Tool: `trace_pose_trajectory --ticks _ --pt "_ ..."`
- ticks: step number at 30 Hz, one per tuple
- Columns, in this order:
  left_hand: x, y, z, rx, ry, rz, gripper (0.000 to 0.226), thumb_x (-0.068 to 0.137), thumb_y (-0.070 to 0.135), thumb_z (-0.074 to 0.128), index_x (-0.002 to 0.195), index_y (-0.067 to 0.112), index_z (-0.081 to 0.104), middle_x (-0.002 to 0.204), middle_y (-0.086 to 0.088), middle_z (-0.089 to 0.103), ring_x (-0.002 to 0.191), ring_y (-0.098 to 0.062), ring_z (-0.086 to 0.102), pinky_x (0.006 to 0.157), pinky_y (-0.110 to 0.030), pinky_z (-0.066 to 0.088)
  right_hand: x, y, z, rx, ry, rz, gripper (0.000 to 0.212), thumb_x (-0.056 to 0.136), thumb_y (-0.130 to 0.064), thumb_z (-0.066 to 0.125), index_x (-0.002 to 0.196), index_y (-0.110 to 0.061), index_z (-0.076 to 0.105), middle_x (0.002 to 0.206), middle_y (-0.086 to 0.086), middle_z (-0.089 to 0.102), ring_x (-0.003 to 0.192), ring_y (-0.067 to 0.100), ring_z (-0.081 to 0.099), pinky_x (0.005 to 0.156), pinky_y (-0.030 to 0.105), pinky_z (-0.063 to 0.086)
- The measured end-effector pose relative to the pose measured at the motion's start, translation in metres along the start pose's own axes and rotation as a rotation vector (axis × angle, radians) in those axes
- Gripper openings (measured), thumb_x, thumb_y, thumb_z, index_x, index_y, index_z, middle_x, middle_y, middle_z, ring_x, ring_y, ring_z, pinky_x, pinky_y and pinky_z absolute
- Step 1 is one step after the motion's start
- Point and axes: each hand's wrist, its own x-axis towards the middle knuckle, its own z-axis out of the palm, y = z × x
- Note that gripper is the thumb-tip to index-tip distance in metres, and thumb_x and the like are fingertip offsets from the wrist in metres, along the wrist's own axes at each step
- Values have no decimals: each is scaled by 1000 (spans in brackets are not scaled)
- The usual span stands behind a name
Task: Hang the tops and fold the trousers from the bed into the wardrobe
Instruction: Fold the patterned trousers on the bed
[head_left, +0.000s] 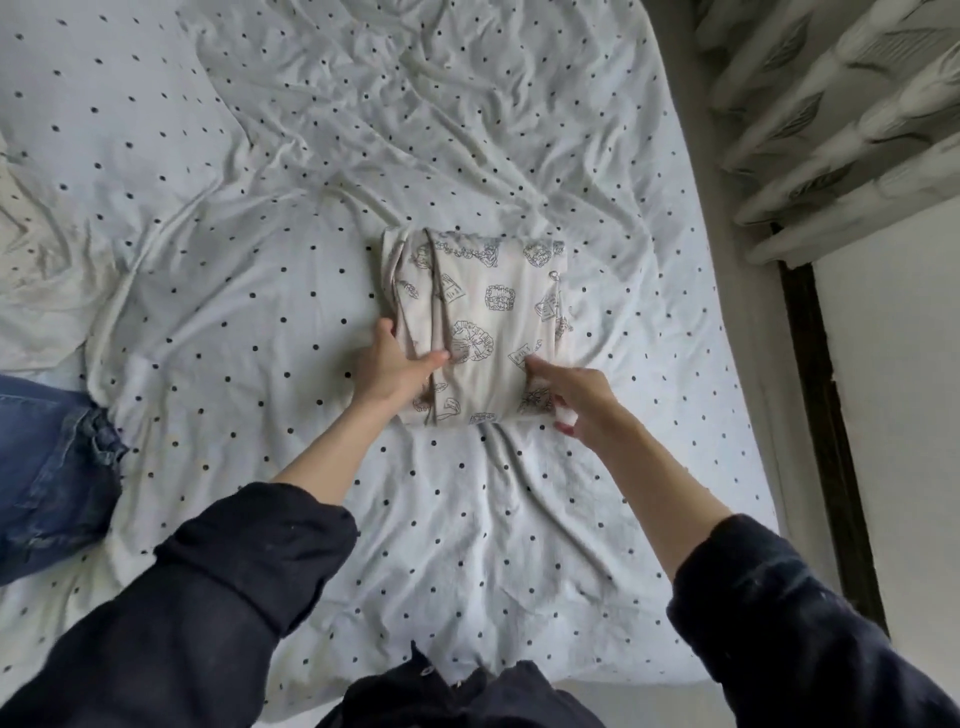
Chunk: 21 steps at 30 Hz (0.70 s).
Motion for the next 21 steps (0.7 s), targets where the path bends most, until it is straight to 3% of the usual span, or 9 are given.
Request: trace_pose_trajectory --ticks 3,5,7,9,11,13,15,18,21 --pt "0 1 -5 116 -64 1 41 78 31 73 106 4 59 106 -13 66 100 -30 62 89 -43 49 -2 9 -3 6 33 -40 15 84 -10 67 76 -9 55 78 5 55 62 10 45 54 24 34" --pt "-15 5 -7 67 -145 -32 27 79 28 73 94 7 65 94 -12 69 86 -27 65 81 -38 53 -3 6 -17 -29 44 -73 17 84 -7 66 71 -12 56 82 7 58 63 11 47 53 23 33" --pt "-43 12 -6 -111 -334 -124 12 83 20 70 88 10 65 90 -13 69 74 -22 65 68 -31 54 -3 3 -38 -79 73 -120 14 82 -7 67 71 -11 59 83 7 57 66 14 47 57 24 32" --pt "-69 18 -10 -121 -584 -230 14 88 22 64 93 8 64 95 -13 70 74 -19 67 68 -27 56 -2 3 -62 -64 136 -143 3 82 -7 67 82 -5 66 80 7 55 77 18 47 59 26 31" --pt "-71 20 -16 94 -726 -243 30 91 36 57 94 7 66 90 -9 73 72 -15 70 71 -25 55 2 11 -79 19 204 -112 21 83 -7 66 103 -3 67 84 7 58 85 19 51 66 28 36" --pt "-55 25 -23 211 -636 -200 36 93 41 52 88 8 66 76 -3 72 59 -10 67 62 -21 49 3 25 -83 90 224 -34 20 86 -12 65 104 -6 64 92 6 60 82 18 56 74 33 42" --pt "-30 34 -28 177 -385 -69 31 92 38 55 82 10 65 70 -1 69 57 -12 64 64 -24 51 0 41 -74 137 166 75 16 86 -23 67 90 -9 60 89 6 60 74 16 58 71 34 45" --pt "3 53 -36 195 -43 180 28 84 36 66 97 11 65 101 -7 68 93 -20 62 87 -26 46 -5 58 -54 218 69 150 25 84 -31 69 82 -8 58 82 7 58 73 18 59 67 33 48" --pt "32 76 -29 235 -187 155 67 80 45 68 132 8 47 132 -9 52 121 -20 50 97 -27 38 -2 63 -38 387 14 146 26 83 -32 69 84 -8 59 76 6 52 72 19 54 67 33 49"
